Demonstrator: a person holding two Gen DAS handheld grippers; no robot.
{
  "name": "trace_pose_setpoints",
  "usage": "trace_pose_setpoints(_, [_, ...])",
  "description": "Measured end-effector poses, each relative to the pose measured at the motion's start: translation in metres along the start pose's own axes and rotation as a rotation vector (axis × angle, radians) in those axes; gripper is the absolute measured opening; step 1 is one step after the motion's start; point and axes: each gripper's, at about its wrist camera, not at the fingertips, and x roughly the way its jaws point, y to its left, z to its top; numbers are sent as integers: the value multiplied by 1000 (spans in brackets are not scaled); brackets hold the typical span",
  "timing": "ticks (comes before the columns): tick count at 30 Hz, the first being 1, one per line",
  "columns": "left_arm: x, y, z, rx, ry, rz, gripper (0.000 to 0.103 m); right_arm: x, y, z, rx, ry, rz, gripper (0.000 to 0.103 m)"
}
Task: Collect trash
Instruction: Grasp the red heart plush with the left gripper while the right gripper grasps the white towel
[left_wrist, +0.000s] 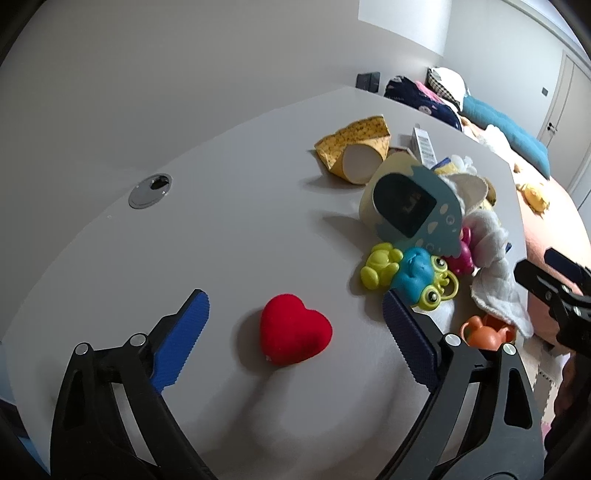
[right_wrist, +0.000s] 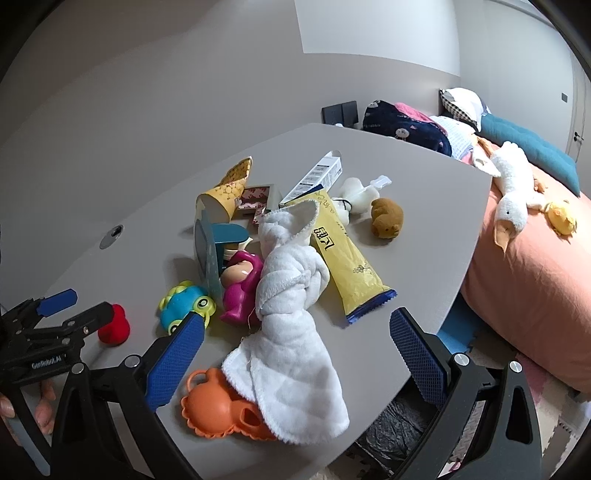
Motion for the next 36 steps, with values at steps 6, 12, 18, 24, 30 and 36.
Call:
trace_pose_setpoints(6, [14,-1,-5,26,36,17,84,20,5,6,-14,28,-5,85])
trace_pose_setpoints(12, [28,4,-9,24,77,17,68,40,7,9,-22,67,-1,71])
trace_pose_setpoints(18, [35,6,-11,24,87,8,48,55,4,9,-14,102,15,45])
trace_pose_setpoints(24, [34,4,-13,28,67,-5,47,54,-4,9,17,85,59,33])
trace_pose_setpoints(30, [20,1,-7,43,17,0,47,35,-7,15,31,35,73,32])
trace_pose_setpoints(36, [4,-4,0,46,-13,-11,47,6,-13,25,48,-27,76,32])
